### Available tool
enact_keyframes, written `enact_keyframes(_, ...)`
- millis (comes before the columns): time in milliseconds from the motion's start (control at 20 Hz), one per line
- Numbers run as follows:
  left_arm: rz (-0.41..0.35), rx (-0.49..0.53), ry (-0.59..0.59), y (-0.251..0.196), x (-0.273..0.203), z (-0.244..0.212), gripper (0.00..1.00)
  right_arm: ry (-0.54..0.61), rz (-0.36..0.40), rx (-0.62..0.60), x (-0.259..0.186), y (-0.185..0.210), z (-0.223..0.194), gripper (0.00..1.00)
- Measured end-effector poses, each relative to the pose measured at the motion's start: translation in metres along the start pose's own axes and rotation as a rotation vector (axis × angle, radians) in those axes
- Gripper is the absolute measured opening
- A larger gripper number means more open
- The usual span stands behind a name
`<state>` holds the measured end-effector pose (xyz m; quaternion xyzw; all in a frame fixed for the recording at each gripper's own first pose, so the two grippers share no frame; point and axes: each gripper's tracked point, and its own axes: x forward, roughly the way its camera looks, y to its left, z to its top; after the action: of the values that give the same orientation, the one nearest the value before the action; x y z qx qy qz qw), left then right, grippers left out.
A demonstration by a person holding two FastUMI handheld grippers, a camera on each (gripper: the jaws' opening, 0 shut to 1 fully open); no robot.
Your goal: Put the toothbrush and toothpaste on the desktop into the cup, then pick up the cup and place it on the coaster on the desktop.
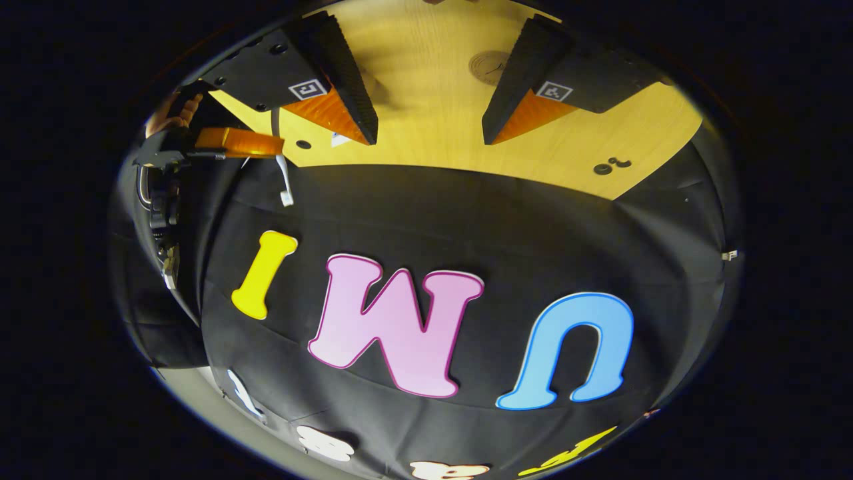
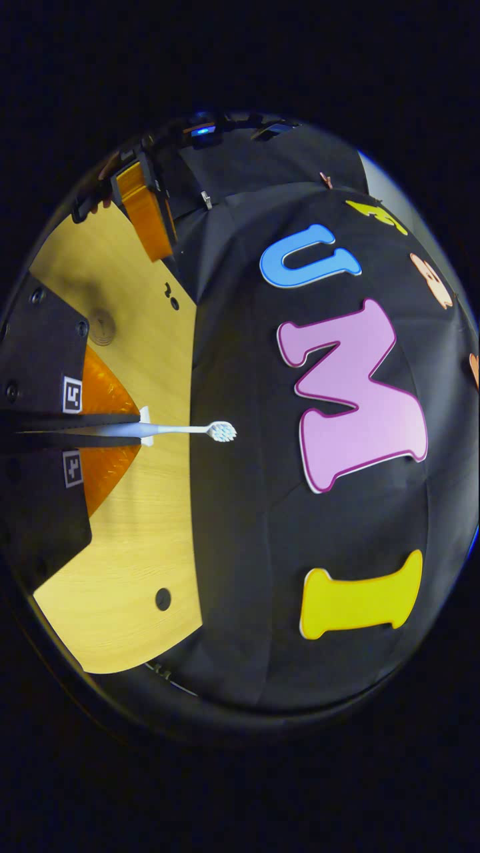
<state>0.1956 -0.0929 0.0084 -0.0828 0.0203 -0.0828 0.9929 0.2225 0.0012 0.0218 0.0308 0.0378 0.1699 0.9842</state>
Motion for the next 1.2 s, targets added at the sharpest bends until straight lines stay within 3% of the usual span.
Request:
enact_keyframes(350, 0.124, -0.083, 0.040, 0.036, -0.037, -0.037, 0.98, -0.145, 0.042, -0.112, 0.045, 0.017, -0.011, 0.06)
enact_keyframes(400, 0.129, -0.084, 0.046, 0.037, -0.039, -0.039, 0.98, -0.153, 0.043, -0.115, 0.050, 0.017, -0.015, 0.11)
enact_keyframes(450, 0.129, -0.084, 0.050, 0.036, -0.039, -0.043, 0.98, -0.158, 0.041, -0.119, 0.055, 0.015, -0.019, 0.05)
enact_keyframes(900, 0.080, -0.066, 0.079, 0.008, -0.021, -0.058, 0.98, -0.153, 0.007, -0.098, 0.071, -0.004, -0.056, 0.09)
enact_keyframes(1000, 0.065, -0.059, 0.090, 0.001, -0.016, -0.061, 0.98, -0.132, 0.011, -0.099, 0.069, -0.003, -0.066, 0.15)
enact_keyframes(1050, 0.058, -0.053, 0.097, -0.002, -0.014, -0.063, 0.98, -0.125, 0.017, -0.103, 0.067, -0.001, -0.069, 0.24)
enact_keyframes(1150, 0.046, -0.044, 0.112, -0.008, -0.012, -0.068, 0.98, -0.103, 0.026, -0.118, 0.061, 0.002, -0.078, 0.66)
enact_keyframes(1200, 0.041, -0.043, 0.117, -0.011, -0.011, -0.069, 0.98, -0.093, 0.020, -0.127, 0.058, 0.001, -0.080, 0.74)
